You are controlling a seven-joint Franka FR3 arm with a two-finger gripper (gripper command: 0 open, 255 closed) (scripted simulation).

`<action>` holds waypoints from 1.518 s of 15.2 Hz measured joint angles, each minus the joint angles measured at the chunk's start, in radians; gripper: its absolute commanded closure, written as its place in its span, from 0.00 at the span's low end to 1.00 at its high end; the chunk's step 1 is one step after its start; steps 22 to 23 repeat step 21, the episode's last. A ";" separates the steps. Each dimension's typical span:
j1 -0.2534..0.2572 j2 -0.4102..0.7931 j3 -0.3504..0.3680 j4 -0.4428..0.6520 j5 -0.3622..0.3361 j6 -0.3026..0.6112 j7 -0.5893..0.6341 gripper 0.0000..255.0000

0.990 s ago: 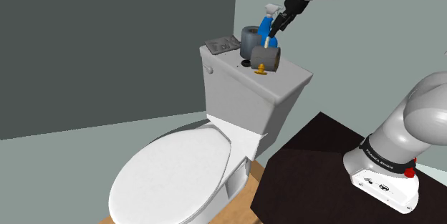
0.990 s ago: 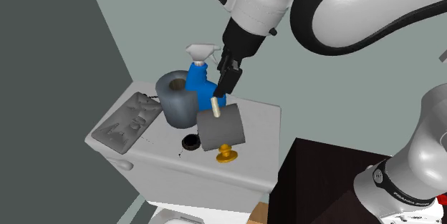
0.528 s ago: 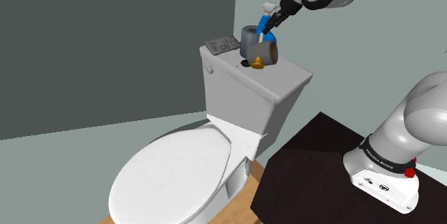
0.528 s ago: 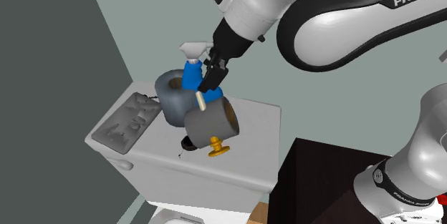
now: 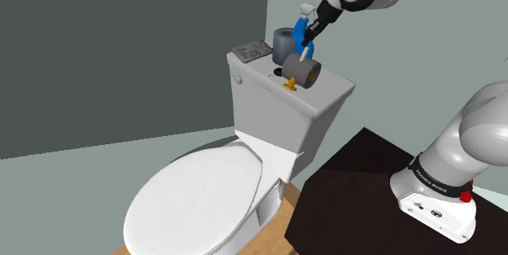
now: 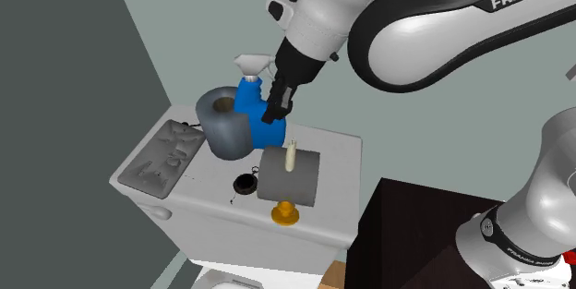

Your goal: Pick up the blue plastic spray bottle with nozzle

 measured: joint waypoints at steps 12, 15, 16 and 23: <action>-0.005 -0.046 0.010 0.001 -0.016 -0.083 0.019 1.00; -0.007 -0.060 0.013 0.027 -0.022 -0.124 0.025 1.00; -0.008 -0.064 0.014 0.040 -0.023 -0.141 0.028 1.00; -0.010 -0.085 0.018 0.084 -0.031 -0.206 0.038 1.00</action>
